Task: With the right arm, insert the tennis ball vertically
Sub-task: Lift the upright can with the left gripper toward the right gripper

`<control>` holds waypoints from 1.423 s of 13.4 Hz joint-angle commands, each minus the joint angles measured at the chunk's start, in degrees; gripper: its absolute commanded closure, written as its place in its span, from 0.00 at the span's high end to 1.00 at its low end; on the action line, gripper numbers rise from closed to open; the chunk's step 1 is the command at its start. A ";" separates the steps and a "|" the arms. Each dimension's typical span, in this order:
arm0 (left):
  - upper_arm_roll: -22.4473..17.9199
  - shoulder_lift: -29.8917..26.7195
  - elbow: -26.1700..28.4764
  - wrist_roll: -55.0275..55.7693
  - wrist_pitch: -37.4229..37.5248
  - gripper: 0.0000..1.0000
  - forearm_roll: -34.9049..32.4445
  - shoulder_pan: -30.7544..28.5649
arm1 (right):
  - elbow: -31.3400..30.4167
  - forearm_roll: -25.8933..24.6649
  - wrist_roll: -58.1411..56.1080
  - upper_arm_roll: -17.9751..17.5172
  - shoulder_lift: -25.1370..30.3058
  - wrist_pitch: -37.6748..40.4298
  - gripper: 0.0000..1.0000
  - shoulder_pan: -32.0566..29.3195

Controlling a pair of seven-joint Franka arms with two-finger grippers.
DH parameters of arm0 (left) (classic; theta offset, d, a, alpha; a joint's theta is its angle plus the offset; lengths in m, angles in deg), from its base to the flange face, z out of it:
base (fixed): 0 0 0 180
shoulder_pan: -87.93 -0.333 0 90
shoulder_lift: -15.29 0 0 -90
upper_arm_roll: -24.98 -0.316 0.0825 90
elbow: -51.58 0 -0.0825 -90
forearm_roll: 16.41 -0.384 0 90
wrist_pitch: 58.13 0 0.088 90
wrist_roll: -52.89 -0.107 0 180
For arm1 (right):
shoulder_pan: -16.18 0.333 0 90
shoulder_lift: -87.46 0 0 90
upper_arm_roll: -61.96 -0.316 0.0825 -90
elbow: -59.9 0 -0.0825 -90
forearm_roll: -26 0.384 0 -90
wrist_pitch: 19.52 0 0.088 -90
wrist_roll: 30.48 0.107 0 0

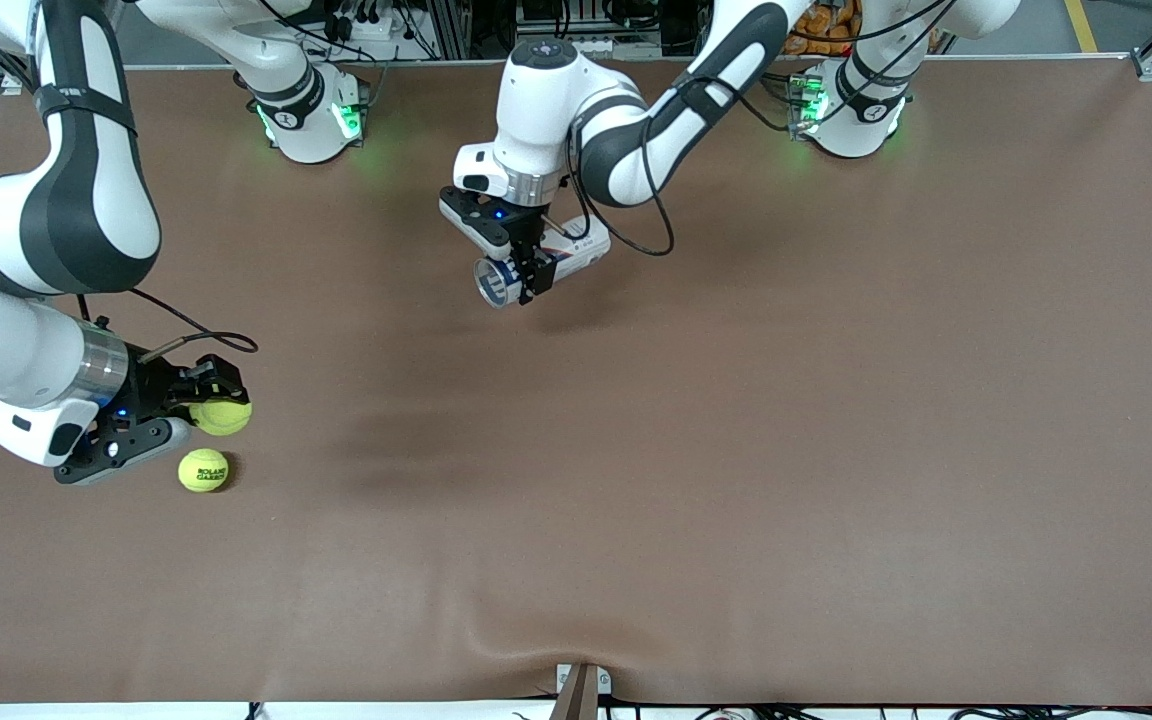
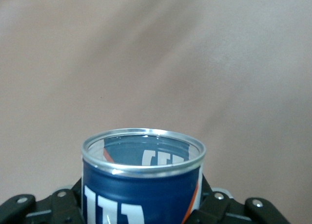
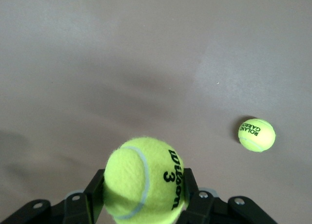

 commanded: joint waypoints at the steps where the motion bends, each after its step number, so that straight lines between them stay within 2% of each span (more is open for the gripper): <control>1: -4.68 1.25 -3.32 9.39 3.19 0.80 -4.22 6.38 | -0.18 1.40 2.85 -0.37 1.35 1.84 0.20 0.48; 4: -8.82 3.96 -5.69 20.37 3.28 0.80 -9.49 11.84 | -0.18 1.49 5.67 -0.37 2.14 2.19 0.19 1.54; 9: -11.64 9.42 -10.96 40.86 5.56 0.80 -22.05 17.82 | -0.18 1.49 7.86 -1.60 2.58 2.46 0.19 1.89; 13: -11.64 9.51 -11.06 50.18 6.18 0.80 -30.84 18.45 | -0.45 1.49 11.02 -2.39 3.37 2.89 0.19 2.24; 19: -11.64 9.95 -11.59 64.25 6.62 0.80 -46.48 18.45 | -0.45 1.49 21.65 -2.39 5.12 4.13 0.19 6.89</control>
